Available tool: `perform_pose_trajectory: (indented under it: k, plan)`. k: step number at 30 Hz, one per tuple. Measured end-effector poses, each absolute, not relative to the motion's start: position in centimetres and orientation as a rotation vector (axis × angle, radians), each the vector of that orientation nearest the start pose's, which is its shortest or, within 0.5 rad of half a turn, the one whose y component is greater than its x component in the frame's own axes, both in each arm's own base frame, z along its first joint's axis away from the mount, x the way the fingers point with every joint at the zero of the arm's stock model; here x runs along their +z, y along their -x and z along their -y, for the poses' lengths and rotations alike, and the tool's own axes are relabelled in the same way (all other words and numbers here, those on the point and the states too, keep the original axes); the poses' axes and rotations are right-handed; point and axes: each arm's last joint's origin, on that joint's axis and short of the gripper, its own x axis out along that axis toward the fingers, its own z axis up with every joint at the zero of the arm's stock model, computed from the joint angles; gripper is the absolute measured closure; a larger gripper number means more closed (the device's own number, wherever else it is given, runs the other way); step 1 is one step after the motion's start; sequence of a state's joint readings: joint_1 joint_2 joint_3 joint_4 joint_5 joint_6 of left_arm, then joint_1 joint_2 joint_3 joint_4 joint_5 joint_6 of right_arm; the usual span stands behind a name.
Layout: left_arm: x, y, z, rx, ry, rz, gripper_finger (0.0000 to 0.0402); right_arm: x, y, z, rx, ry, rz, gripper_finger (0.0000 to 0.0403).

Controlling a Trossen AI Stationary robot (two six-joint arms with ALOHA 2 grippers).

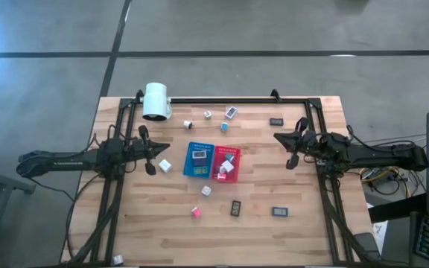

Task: Pick & Place Office items
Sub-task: Put the dark blue digital clock into the blue bin

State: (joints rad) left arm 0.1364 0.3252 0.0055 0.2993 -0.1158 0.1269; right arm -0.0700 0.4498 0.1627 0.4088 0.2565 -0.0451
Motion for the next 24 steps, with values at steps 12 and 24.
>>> perform_pose_trajectory:
  k: [12, 24]
  plan:
    - [16.6, -11.6, -2.0, 0.263, -0.133, -0.038, 0.0399, 21.6, -13.9, 1.6, -0.289, -0.017, 0.026, 0.0394]
    - [16.6, -11.6, -2.0, 0.263, -0.134, -0.039, 0.0399, 21.1, -16.5, 2.1, -0.408, -0.136, -0.402, 0.0394]
